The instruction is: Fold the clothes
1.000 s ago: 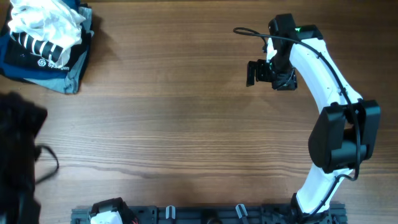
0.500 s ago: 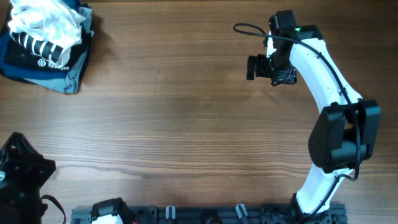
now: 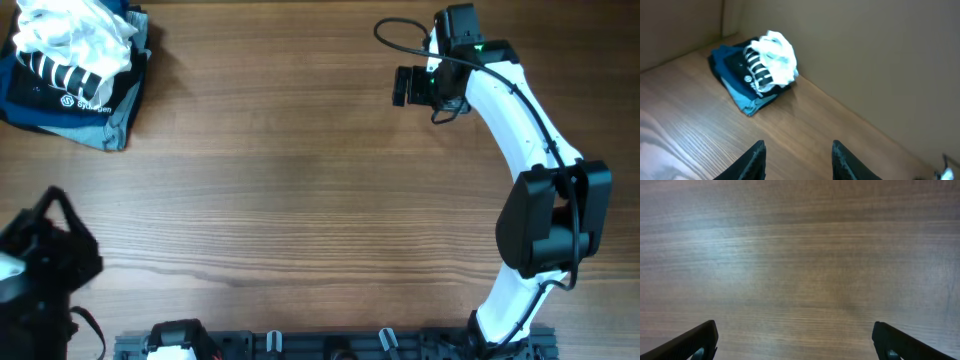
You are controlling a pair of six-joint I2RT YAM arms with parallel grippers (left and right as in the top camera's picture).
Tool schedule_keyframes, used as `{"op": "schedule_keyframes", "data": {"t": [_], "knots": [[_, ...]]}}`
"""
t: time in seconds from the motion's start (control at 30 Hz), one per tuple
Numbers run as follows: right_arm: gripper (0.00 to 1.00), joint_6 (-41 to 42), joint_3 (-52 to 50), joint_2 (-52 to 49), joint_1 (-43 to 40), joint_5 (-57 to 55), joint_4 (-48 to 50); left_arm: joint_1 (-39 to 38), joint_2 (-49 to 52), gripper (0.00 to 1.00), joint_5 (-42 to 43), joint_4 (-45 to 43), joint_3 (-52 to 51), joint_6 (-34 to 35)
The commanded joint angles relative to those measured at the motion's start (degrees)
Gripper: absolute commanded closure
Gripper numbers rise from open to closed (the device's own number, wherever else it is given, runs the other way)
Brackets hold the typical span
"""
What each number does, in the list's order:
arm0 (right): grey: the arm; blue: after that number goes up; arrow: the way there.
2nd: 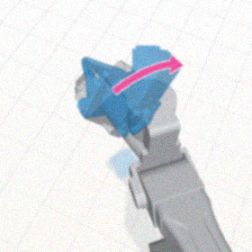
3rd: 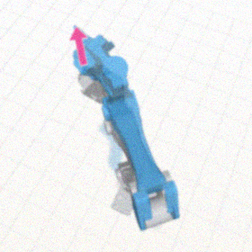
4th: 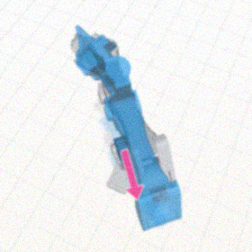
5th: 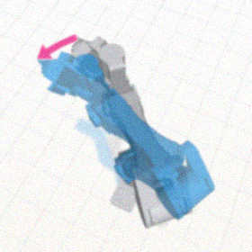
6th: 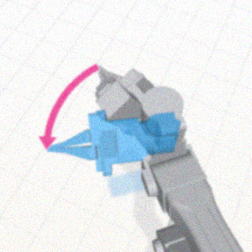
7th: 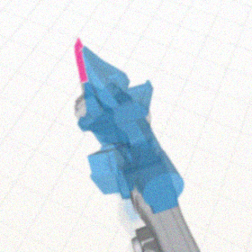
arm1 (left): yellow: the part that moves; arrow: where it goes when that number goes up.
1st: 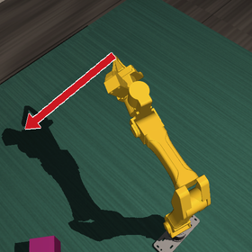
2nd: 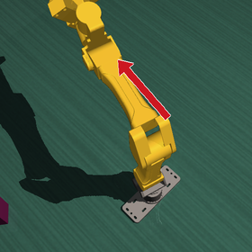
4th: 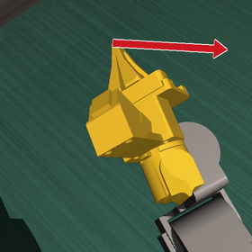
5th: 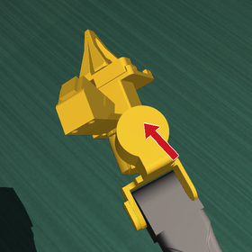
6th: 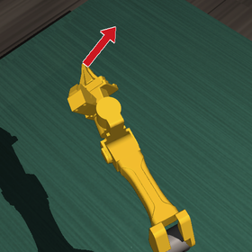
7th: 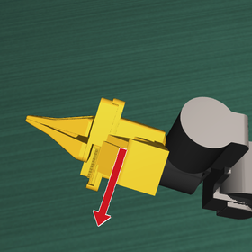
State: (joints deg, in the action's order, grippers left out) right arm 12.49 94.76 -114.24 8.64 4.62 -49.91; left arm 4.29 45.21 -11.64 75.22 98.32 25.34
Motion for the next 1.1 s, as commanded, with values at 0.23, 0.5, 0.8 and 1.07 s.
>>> {"op": "schedule_keyframes", "data": {"t": [0.23, 0.5, 0.8, 1.07], "knots": [[0.00, -0.5, 0.4, -0.7, 0.1, -0.8, 2.8, -13.2, 0.7, 0.50, -3.4, 4.4, 0.3, -8.2], [0.00, -0.5, 0.4, -0.7, 0.1, -0.8, 3.0, -13.2, 0.7, 0.38, -2.9, 4.6, 0.3, -8.0], [0.00, -0.5, 0.4, -0.7, 0.1, -0.8, 3.0, -13.2, 0.7, 0.00, 6.1, 4.6, 0.3, -8.0], [0.00, -0.5, 0.4, -0.7, 0.1, -0.8, 3.0, -13.2, 0.8, 0.00, 7.1, 4.9, 0.3, -8.0]]}}
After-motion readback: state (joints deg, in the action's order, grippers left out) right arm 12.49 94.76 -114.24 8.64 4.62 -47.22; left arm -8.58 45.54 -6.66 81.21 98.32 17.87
